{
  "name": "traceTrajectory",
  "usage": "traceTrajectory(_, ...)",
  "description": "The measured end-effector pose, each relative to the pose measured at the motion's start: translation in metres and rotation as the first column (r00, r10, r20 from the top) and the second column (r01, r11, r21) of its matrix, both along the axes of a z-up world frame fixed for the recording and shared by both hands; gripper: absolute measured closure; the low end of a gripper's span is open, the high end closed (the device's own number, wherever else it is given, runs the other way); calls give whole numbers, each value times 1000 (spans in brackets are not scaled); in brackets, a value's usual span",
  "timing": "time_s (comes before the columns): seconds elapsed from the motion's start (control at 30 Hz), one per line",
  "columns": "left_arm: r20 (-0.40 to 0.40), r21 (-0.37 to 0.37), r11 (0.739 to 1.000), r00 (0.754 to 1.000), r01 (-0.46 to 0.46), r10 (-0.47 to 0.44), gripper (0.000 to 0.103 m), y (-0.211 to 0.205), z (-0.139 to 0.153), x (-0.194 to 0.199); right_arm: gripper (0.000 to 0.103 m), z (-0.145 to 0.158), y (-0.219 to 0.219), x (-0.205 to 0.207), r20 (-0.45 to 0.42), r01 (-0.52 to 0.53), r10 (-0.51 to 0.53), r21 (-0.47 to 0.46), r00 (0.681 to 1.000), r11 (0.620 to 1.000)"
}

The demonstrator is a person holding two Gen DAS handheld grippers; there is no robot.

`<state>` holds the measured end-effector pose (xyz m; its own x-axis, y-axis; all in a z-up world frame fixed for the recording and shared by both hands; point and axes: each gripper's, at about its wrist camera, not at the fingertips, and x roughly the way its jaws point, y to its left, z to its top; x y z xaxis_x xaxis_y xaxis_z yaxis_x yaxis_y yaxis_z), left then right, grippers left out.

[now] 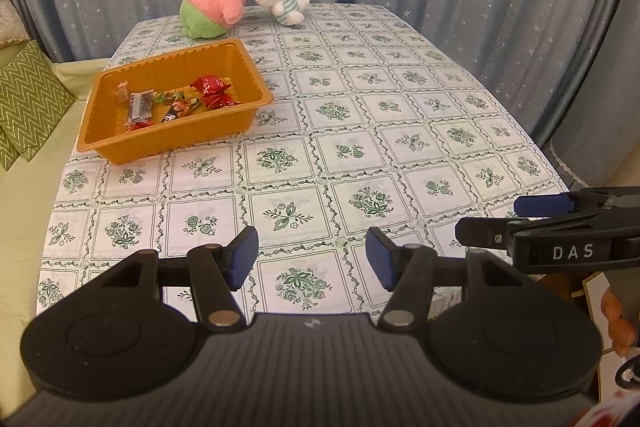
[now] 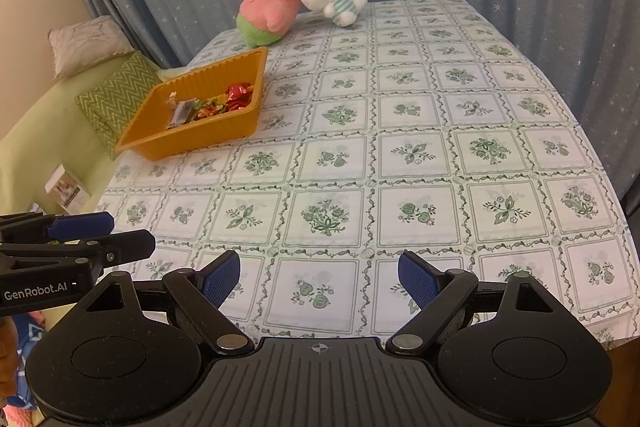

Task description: Organize snacks

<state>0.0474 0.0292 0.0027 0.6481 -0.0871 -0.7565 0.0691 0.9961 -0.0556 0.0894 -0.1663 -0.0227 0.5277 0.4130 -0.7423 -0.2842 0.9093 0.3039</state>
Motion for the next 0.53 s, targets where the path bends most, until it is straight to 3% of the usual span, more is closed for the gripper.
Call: traceTrajectory(0.53, 11, 0, 1000, 1000, -27, 27, 46, 2, 1, -2, 17, -1, 1, 2, 0, -12, 12, -2, 1000, 1000)
